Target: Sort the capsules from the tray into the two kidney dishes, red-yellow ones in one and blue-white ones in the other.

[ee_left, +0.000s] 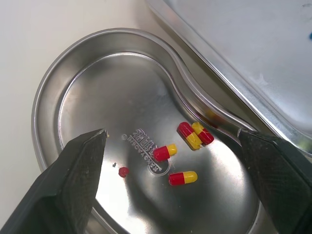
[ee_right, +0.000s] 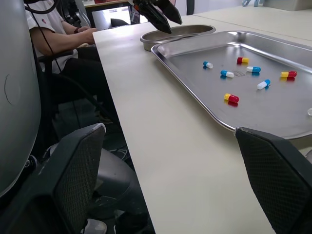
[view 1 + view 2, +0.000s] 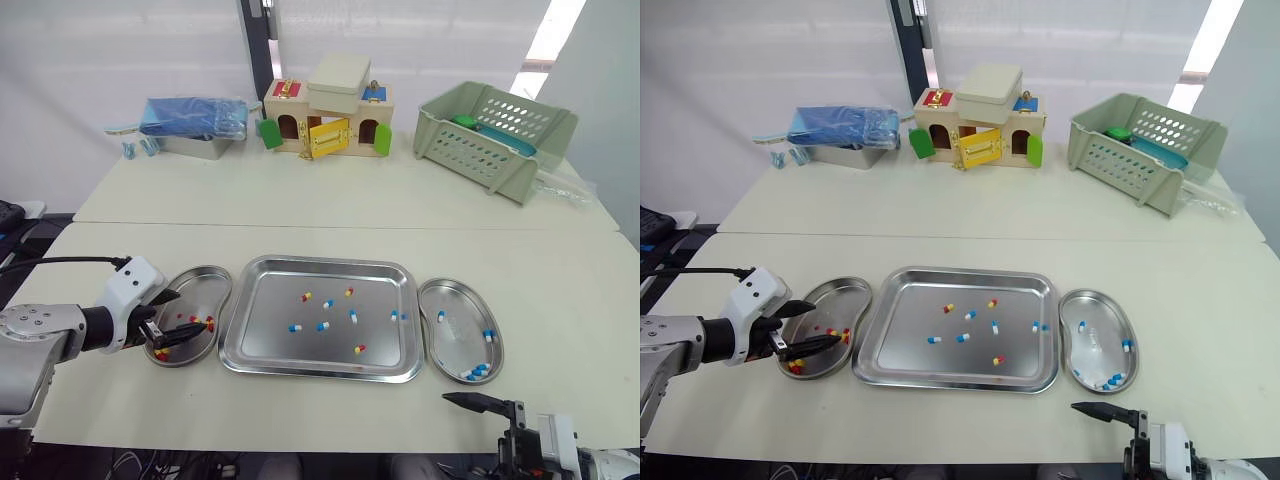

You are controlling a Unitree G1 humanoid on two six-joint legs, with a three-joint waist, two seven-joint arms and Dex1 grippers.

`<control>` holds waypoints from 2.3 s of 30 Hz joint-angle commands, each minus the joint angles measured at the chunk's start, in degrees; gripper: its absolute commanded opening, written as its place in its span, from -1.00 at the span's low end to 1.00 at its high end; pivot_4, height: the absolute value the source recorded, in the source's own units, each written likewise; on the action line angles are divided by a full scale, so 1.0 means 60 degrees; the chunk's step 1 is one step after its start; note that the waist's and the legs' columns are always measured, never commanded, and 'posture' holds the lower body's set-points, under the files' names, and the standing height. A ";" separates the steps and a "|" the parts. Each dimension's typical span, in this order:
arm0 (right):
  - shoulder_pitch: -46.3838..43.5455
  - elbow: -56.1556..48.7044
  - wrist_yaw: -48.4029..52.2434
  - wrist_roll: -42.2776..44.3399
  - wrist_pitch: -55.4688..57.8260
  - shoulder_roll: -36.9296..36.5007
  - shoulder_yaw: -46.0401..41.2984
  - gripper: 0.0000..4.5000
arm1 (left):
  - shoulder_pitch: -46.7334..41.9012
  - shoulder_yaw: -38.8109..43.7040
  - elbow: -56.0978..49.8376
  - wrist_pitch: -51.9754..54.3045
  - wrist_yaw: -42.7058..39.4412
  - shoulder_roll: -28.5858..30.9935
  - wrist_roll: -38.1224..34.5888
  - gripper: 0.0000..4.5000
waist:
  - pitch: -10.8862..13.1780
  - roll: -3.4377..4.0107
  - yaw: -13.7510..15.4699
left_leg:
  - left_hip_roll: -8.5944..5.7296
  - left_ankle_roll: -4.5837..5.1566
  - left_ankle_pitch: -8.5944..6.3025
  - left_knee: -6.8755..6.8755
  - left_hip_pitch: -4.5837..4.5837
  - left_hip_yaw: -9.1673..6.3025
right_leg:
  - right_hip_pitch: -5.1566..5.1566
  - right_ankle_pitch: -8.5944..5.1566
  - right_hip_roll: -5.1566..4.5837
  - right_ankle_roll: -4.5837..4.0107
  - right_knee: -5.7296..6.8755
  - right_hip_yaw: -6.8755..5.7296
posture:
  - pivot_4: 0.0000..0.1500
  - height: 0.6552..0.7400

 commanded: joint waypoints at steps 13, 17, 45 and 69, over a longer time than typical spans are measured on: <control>0.0854 -0.1305 -0.1125 0.1238 0.1509 -0.0798 -0.2811 1.00 | 0.0921 0.1870 0.1118 -0.0543 -0.0757 0.1034 -0.0236 0.98 | 0.0001 0.0001 -0.0048 | 0.0001 0.0000 0.0000 -0.0007 0.0002 0.0005 | -0.0004 0.0000 0.0000 0.0000 0.0001 0.0005 | 1.00 1.00; 0.1297 -0.1115 -0.1542 0.1701 0.3099 -0.1641 -0.4751 1.00 | 0.1740 0.2771 0.2473 -0.1312 -0.1135 0.1585 0.0124 0.98 | 0.0001 0.0001 -0.0037 | 0.0000 0.0000 -0.0001 -0.0009 0.0003 0.0010 | -0.0003 0.0000 -0.0001 0.0000 -0.0003 0.0007 | 1.00 1.00; -0.3281 0.2327 -0.1162 0.0365 0.5579 -0.3331 -0.5277 1.00 | 0.3903 0.4909 0.2048 -0.3974 -0.2027 -0.0248 -0.1106 0.98 | 0.0000 -0.0012 -0.0052 | 0.0003 0.0011 -0.0007 -0.0008 -0.0004 0.0031 | -0.0014 0.0002 -0.0004 -0.0003 -0.0007 0.0019 | 1.00 1.00; -0.4192 -0.1306 -0.0700 0.0769 0.7762 -0.3974 -0.3082 1.00 | 0.7540 0.2051 -0.3925 -0.6736 -0.2622 -0.5844 -0.3180 0.98 | -0.0008 -0.0002 -0.0050 | -0.0002 0.0023 -0.0016 0.0009 0.0003 0.0044 | 0.0008 0.0006 -0.0004 0.0004 -0.0022 0.0037 | 1.00 1.00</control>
